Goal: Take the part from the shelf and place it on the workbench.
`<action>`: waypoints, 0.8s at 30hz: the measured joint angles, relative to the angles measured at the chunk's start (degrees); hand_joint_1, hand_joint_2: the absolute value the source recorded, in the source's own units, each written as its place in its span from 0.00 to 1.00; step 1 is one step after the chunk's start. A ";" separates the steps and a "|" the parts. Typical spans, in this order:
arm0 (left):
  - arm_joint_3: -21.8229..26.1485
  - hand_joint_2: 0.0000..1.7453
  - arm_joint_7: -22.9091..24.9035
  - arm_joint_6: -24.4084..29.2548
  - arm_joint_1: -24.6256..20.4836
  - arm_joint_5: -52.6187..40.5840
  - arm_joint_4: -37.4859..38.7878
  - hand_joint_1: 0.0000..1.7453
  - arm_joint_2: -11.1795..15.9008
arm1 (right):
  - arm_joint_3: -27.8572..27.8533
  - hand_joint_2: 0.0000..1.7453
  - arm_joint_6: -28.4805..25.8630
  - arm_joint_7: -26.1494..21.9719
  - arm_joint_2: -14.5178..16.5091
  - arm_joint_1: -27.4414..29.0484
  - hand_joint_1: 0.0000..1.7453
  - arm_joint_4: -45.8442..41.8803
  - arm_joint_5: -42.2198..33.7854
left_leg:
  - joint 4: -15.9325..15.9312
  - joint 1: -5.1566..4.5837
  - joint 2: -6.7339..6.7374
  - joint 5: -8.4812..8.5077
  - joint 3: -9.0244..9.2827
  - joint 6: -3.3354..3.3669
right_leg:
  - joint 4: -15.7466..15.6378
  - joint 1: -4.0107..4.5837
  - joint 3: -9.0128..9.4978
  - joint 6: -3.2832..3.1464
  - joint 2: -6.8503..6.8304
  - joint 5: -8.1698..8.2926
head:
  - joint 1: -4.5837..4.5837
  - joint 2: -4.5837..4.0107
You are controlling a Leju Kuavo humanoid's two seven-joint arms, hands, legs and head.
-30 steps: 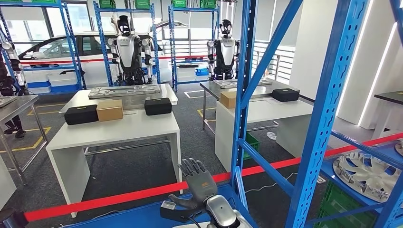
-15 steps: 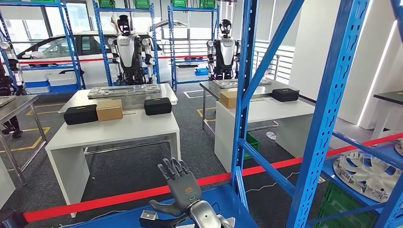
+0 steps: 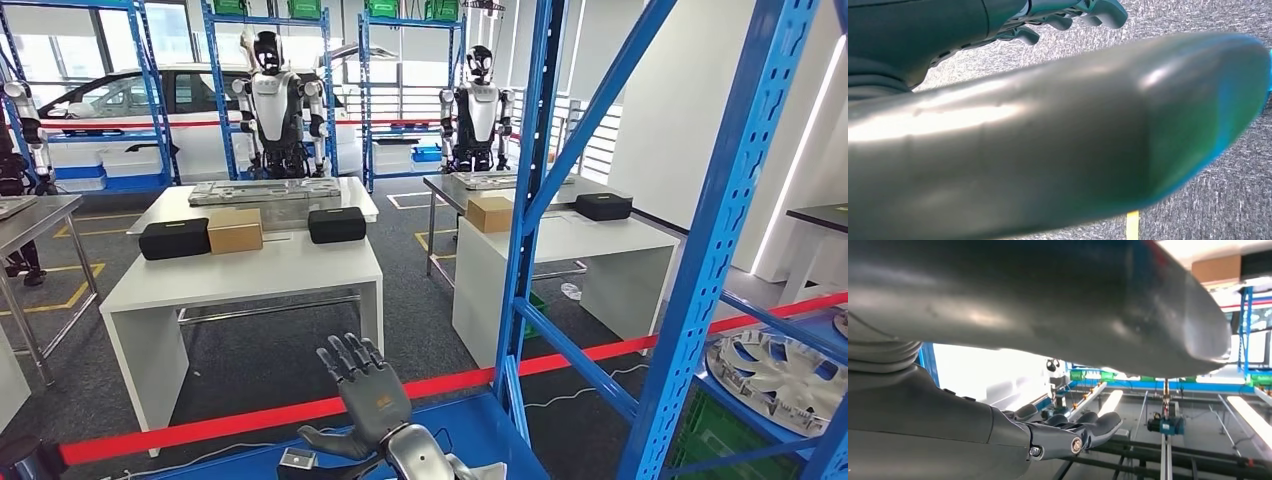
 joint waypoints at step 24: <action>0.02 0.00 0.12 -0.12 -0.03 -0.10 0.05 0.00 0.04 | 0.09 0.00 0.70 -1.07 0.44 0.11 0.00 -0.01 -1.08 | 1.04 -0.30 0.09 -0.21 -0.32 -1.88 | -16.20 0.63 8.44 -1.79 0.23 7.16 | -0.37 0.00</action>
